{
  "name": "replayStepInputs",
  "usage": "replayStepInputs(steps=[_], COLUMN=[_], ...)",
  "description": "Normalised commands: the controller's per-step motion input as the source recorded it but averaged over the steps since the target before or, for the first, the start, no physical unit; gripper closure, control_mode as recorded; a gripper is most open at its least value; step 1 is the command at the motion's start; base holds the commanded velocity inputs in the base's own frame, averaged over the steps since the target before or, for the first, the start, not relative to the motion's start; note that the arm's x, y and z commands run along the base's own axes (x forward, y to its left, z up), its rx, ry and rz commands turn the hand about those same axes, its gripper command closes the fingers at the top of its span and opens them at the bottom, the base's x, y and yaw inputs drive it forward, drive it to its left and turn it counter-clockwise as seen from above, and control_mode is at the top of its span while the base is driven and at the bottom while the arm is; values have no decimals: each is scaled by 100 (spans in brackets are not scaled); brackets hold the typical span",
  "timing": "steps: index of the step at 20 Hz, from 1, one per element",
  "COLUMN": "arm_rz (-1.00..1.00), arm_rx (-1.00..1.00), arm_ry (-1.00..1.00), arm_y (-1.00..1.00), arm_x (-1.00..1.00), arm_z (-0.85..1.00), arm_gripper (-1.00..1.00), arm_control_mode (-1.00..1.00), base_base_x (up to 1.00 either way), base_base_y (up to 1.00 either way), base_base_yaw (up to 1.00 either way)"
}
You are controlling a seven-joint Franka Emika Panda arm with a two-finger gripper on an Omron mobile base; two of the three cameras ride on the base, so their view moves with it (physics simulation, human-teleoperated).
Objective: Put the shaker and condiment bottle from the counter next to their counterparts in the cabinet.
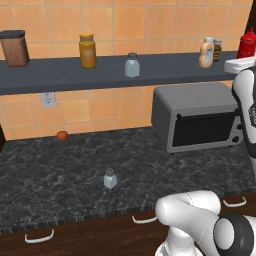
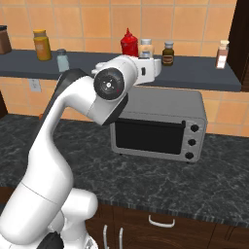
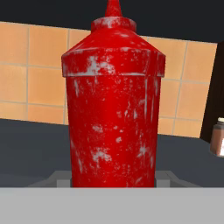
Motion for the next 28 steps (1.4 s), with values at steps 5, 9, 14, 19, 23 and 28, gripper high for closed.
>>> replayStepInputs(steps=[5,9,14,19,23,28], arm_rz=[-1,-1,-4,-6,-5,-3], arm_rx=[0,3,7,6,3,2], arm_ry=[0,0,0,0,0,0], arm_y=[0,0,0,0,0,0], arm_x=[23,9,16,46,41,27], arm_z=[-7,-14,-14,-25,-22,-5], arm_gripper=[100,100,100,100,100,100], arm_control_mode=[-100,-100,-100,-100,-100,-100], base_base_x=[0,0,0,0,0,0], base_base_y=[0,0,0,0,0,0], base_base_yaw=[0,0,0,0,0,0])
